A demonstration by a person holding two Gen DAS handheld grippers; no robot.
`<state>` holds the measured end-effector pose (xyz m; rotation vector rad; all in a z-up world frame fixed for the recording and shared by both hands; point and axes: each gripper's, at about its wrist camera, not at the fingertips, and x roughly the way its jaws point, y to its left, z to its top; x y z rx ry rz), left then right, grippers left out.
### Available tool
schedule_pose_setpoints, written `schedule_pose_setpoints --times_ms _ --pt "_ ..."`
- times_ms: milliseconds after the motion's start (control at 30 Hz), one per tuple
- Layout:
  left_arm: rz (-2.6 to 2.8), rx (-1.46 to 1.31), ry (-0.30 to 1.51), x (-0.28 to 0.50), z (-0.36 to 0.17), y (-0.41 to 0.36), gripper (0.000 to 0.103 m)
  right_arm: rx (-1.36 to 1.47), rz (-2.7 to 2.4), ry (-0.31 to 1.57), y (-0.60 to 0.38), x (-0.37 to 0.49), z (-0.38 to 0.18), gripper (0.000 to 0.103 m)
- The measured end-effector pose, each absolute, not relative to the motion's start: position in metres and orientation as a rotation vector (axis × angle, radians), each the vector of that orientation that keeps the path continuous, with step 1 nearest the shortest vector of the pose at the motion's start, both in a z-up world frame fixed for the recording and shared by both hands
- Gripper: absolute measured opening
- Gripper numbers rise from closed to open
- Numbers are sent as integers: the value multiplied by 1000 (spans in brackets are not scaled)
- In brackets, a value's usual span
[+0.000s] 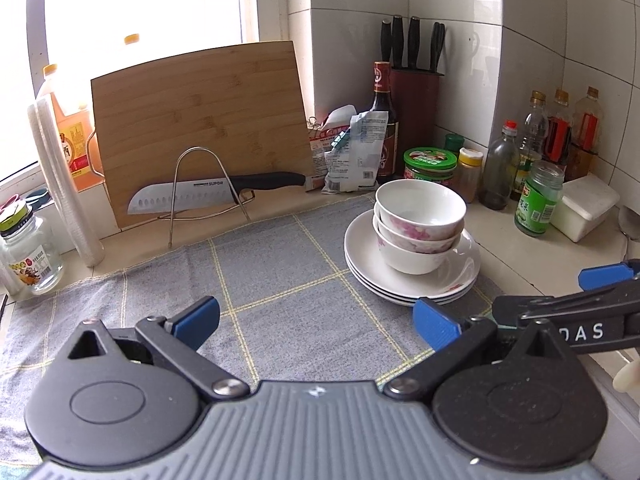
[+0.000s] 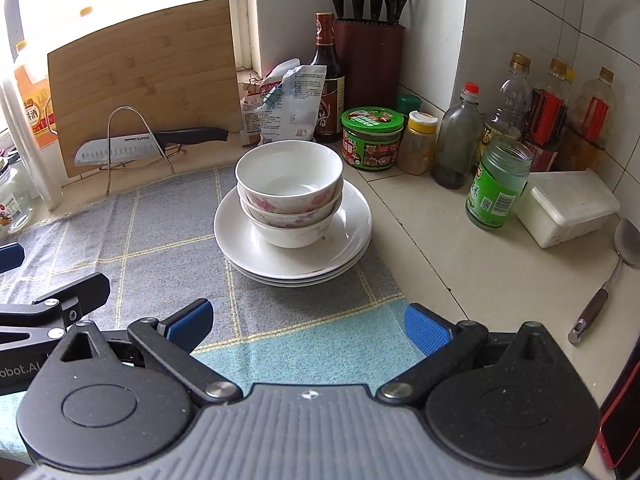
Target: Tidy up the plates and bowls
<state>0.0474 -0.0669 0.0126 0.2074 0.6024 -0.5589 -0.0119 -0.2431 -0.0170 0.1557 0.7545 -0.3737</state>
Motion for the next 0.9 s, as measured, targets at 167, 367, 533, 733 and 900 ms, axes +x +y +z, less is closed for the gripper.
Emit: schedule_pose_setpoints --times_ms 167,367,533,733,900 --pt "-564 199 602 48 14 -64 102 157 -375 756 -242 -12 -16 103" --pt "-566 196 597 47 15 -63 102 164 -381 751 -240 -13 -15 103" --pt "-562 196 598 46 16 -63 102 161 -380 751 -240 -12 -15 103" --pt "-562 194 593 45 19 -63 102 159 -383 750 -240 -14 -13 103" --pt "-564 191 596 46 18 -64 102 156 -386 750 -241 -15 -13 103"
